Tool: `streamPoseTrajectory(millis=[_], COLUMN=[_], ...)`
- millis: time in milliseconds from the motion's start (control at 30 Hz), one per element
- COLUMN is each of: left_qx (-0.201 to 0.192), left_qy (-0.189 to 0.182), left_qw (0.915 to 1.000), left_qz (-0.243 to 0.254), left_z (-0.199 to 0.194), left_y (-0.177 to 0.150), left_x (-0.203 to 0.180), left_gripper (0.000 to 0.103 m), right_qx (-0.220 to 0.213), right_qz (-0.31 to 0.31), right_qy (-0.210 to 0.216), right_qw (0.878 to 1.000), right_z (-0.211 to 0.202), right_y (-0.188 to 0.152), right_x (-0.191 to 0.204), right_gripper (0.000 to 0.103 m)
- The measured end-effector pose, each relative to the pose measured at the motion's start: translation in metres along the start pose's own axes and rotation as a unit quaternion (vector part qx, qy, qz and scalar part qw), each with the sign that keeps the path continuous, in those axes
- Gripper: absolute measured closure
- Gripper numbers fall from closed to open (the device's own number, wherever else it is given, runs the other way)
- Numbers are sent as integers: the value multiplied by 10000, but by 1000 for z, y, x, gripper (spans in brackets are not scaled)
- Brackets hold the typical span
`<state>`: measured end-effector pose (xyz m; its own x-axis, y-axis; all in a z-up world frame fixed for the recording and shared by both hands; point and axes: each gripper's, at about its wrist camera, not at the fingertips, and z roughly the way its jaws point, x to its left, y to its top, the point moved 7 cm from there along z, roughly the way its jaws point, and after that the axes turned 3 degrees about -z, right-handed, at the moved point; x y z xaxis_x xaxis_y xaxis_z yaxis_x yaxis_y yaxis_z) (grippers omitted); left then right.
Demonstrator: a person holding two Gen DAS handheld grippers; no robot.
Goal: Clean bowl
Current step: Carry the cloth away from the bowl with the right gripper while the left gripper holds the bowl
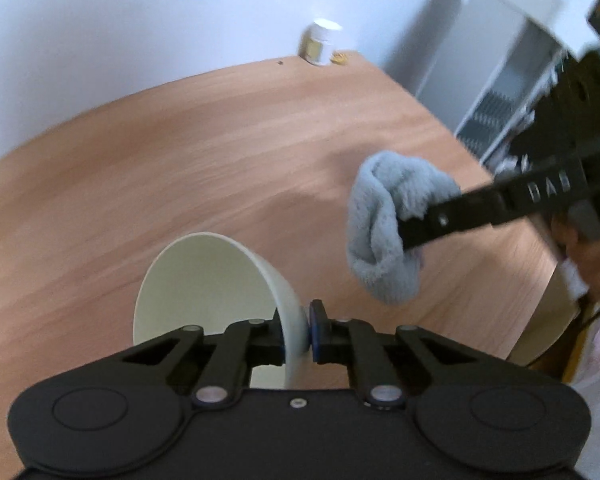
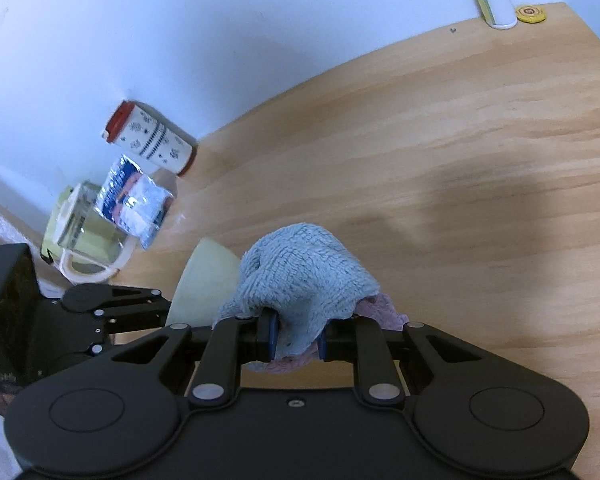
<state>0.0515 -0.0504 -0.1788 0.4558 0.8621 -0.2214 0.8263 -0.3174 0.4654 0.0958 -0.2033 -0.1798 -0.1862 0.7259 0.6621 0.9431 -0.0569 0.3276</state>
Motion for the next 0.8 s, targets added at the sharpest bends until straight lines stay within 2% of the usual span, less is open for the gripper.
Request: streamPoseTrajectory(millis=[100, 200, 333, 600, 733, 800], left_qx=[-77, -293, -564, -885, -894, -888], left_qy=[-179, -603, -861, -1012, -1055, -1063], left_qw=[9996, 9971, 9944, 9909, 9903, 9903], left_qz=[-206, -363, -257, -111, -107, -92], left_z=[-10, -22, -39, -74, -82, -84], left_y=[-3, -2, 12, 22, 19, 19], left_x=[5, 5, 3, 14, 19, 21], left_gripper=[94, 93, 93, 92, 90, 90], right_qx=[17, 34, 57, 90, 106, 88], right_qz=[-31, -62, -103, -276, -366, -366], right_qy=[113, 227, 378, 566, 655, 517], right_qw=[9999, 9997, 9992, 9980, 9971, 9980], right_z=[2, 4, 6, 23, 32, 42], right_y=[8, 16, 26, 45, 55, 56], right_x=[10, 20, 34, 66, 82, 83], right_gripper=[81, 81, 81, 82, 83, 83])
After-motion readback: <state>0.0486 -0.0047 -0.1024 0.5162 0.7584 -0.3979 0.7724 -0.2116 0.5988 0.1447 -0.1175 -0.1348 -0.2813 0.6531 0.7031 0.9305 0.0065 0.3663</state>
